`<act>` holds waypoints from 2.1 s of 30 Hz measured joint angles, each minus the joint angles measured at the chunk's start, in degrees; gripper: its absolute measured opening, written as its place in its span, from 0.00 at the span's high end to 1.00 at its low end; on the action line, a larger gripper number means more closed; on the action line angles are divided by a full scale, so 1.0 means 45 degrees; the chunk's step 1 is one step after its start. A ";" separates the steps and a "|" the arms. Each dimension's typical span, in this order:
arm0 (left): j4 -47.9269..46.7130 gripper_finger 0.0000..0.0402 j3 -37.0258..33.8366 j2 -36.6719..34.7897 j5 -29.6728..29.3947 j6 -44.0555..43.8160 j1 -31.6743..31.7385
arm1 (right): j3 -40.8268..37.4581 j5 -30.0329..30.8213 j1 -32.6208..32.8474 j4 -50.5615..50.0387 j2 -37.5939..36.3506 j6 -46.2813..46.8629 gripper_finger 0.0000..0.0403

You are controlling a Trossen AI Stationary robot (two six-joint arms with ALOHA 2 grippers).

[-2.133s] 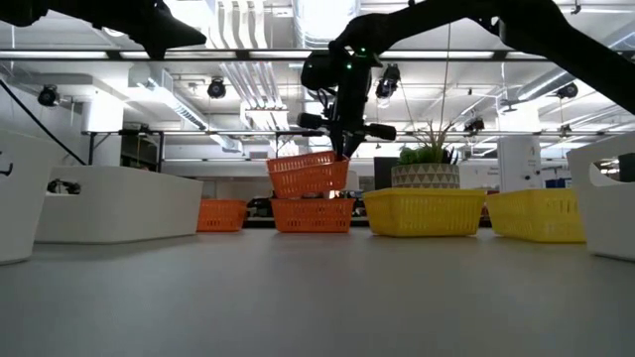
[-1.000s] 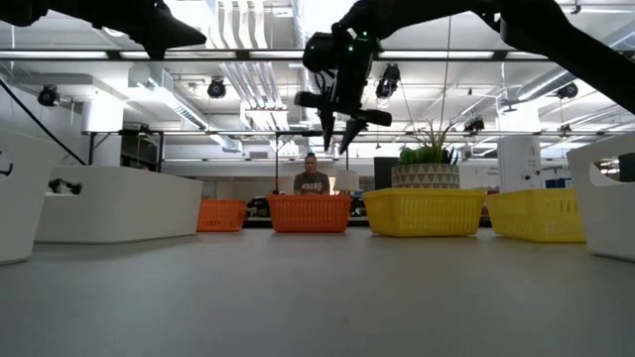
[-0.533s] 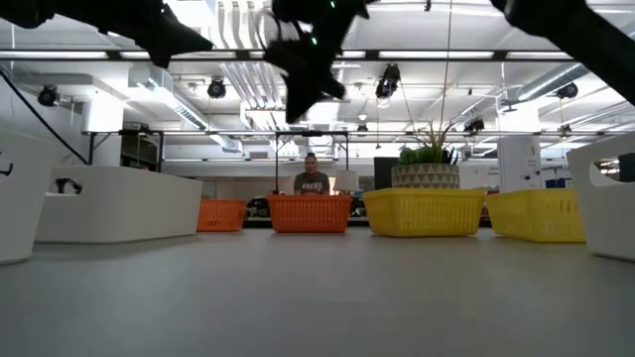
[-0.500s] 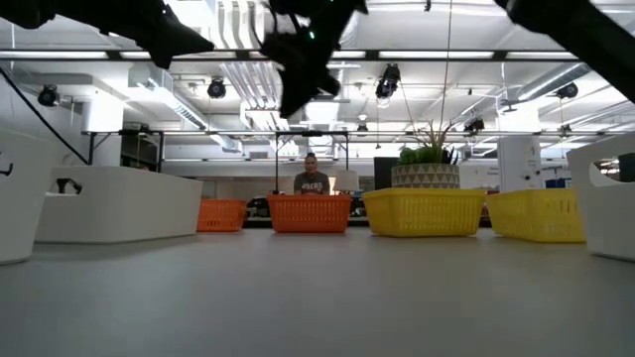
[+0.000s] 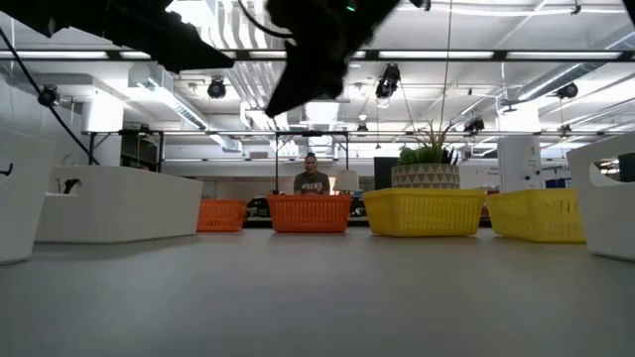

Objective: Stack baskets by color
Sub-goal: Stack the bottom right white bin on top of the bottom left white bin

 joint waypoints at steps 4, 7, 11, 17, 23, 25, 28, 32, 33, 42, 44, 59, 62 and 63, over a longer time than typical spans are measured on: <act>-0.0007 1.00 0.0024 0.0388 0.0117 -0.0322 -0.0354 | -0.3195 0.0011 0.0282 0.2914 -0.1540 -0.0474 0.98; 0.0041 1.00 0.0044 0.0678 0.0292 -0.1441 -0.0515 | -0.5224 0.0037 0.0466 0.5436 -0.2567 -0.0633 0.98; 0.0083 1.00 0.0019 0.1027 0.1106 -0.3203 -0.0557 | -0.7653 0.0037 0.0627 0.8936 -0.3518 -0.0926 0.98; 0.0801 1.00 0.0016 0.1672 0.2850 -0.4669 -0.0598 | -1.0428 -0.0019 0.0652 1.3616 -0.4213 -0.1508 0.98; 0.2183 1.00 0.0117 0.2610 0.3687 -0.4676 -0.0595 | -1.1781 -0.0045 0.0652 1.5180 -0.5123 -0.2192 0.98; 0.2508 1.00 0.0189 0.2824 0.3701 -0.4673 -0.0595 | -1.1979 -0.0047 0.0652 1.5188 -0.5509 -0.2325 0.98; 0.2699 1.00 0.0388 0.3207 0.3716 -0.4665 -0.0586 | -1.2294 -0.0045 0.0652 1.5147 -0.6234 -0.2401 0.98; 0.2710 1.00 0.0593 0.3539 0.3713 -0.4680 -0.0588 | -1.2567 -0.0045 0.0652 1.4248 -0.7327 -0.2415 0.98; 0.2708 1.00 0.0605 0.3614 0.3711 -0.4685 -0.0591 | -1.2615 -0.0045 0.0652 1.3929 -0.7595 -0.2329 0.98; 0.4569 1.00 0.0659 0.4609 0.3211 -0.4656 -0.0331 | -1.3130 -0.0742 0.1132 1.3069 -0.9426 -0.2016 0.98; 0.5018 1.00 0.0646 0.4853 0.3201 -0.4660 -0.0269 | -1.3139 -0.1076 0.1355 1.3024 -0.9770 -0.2011 0.98; 0.4561 1.00 0.1464 0.6147 0.3172 -0.7648 -0.0134 | -1.3179 -0.1279 0.2148 1.0185 -1.1268 -0.1972 0.98; 0.4538 1.00 0.1525 0.6081 0.3176 -0.7672 -0.0134 | -1.3179 -0.1289 0.2152 1.0120 -1.1253 -0.1929 0.98; 0.4520 1.00 0.1525 0.6067 0.3172 -0.7672 -0.0134 | -1.3179 -0.1289 0.2152 1.0112 -1.1252 -0.1928 0.98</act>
